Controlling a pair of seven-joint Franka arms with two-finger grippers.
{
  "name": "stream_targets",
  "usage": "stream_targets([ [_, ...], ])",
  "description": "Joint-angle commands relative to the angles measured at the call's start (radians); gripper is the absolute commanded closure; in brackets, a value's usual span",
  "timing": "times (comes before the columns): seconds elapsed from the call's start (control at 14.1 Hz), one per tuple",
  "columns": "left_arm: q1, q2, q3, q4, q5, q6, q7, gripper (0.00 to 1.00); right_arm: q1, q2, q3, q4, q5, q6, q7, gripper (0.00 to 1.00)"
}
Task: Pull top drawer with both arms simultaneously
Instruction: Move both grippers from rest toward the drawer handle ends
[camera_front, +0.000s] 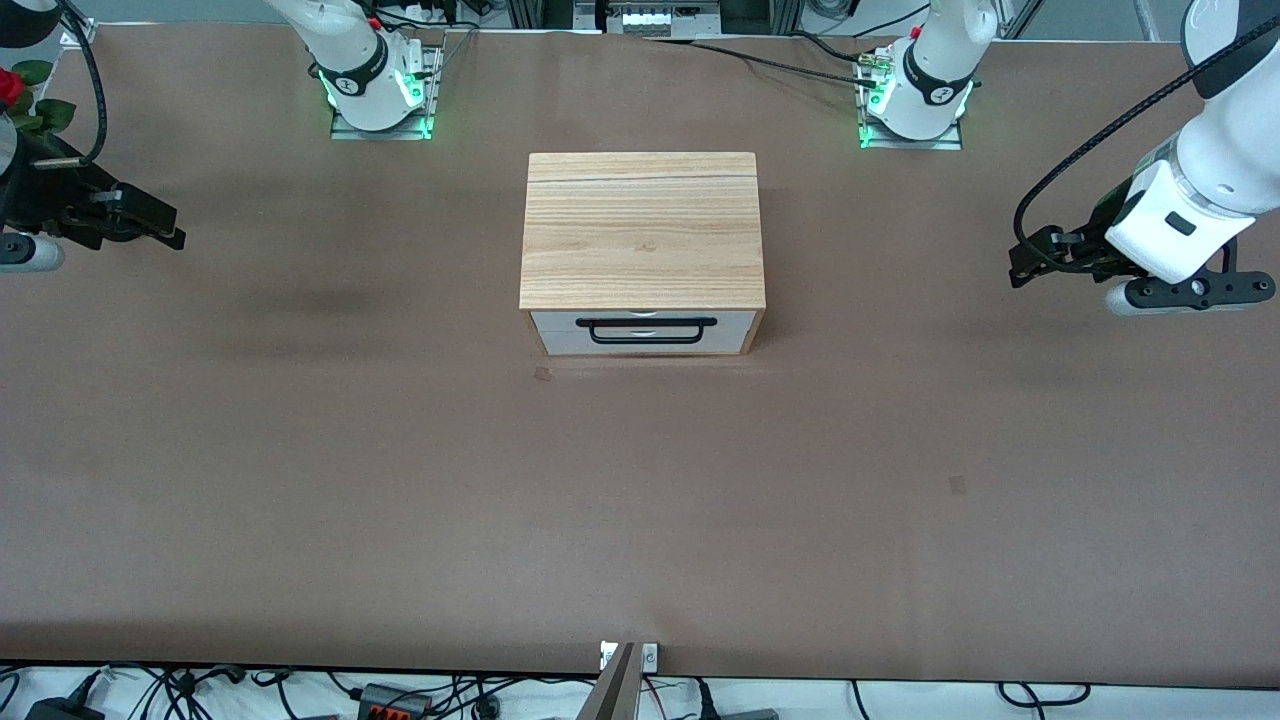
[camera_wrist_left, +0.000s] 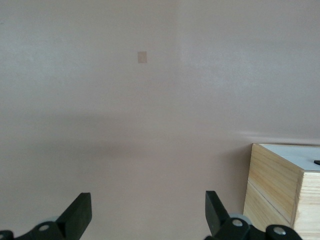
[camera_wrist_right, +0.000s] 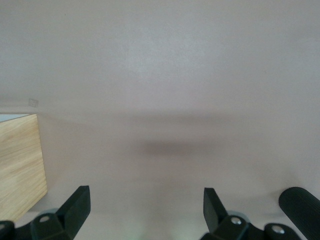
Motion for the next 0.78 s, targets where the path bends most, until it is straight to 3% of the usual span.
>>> stream_targets([
  [0.0, 0.004, -0.002, -0.004, 0.002, 0.006, 0.004, -0.006, 0.00, -0.011, 0.003, 0.011, 0.016, 0.000, -0.036, -0.002, 0.00],
  [0.43, 0.008, 0.021, -0.003, 0.024, -0.009, -0.025, -0.009, 0.00, -0.017, 0.037, 0.011, 0.016, 0.004, -0.065, -0.008, 0.00],
  [0.57, 0.005, 0.043, -0.004, 0.028, -0.070, -0.016, -0.004, 0.00, -0.018, 0.058, 0.008, 0.016, 0.015, -0.065, 0.000, 0.00],
  [0.71, 0.010, 0.134, -0.004, 0.082, -0.178, -0.017, -0.003, 0.00, -0.009, 0.080, 0.014, 0.016, 0.021, -0.056, -0.006, 0.00],
])
